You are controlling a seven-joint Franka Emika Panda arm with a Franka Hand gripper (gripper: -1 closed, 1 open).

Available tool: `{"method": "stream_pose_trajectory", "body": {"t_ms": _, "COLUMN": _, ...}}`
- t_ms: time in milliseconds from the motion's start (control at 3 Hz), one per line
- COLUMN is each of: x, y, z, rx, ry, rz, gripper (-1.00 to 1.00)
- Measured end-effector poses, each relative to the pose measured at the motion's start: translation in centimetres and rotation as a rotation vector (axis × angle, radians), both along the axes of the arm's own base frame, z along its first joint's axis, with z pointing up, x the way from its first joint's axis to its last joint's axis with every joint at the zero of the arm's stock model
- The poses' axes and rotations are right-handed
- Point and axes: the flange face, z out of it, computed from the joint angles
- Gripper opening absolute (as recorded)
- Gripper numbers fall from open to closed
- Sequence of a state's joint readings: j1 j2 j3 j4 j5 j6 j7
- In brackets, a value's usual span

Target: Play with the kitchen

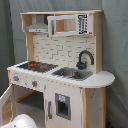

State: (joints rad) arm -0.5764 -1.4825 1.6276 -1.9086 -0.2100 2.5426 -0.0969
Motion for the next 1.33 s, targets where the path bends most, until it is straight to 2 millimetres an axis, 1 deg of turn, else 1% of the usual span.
{"method": "stream_pose_trajectory", "body": {"t_ms": 333, "x": 0.1, "y": 0.0, "z": -2.1, "rx": 0.076, "ry": 0.028, "rz": 0.006, "gripper": 1.0}}
{"method": "stream_pose_trajectory", "body": {"t_ms": 667, "x": 0.2, "y": -0.3, "z": -3.3, "rx": 0.159, "ry": 0.046, "rz": 0.002, "gripper": 1.0}}
{"method": "stream_pose_trajectory", "body": {"t_ms": 1333, "x": 1.0, "y": -1.7, "z": -4.3, "rx": 0.363, "ry": 0.062, "rz": -0.03, "gripper": 1.0}}
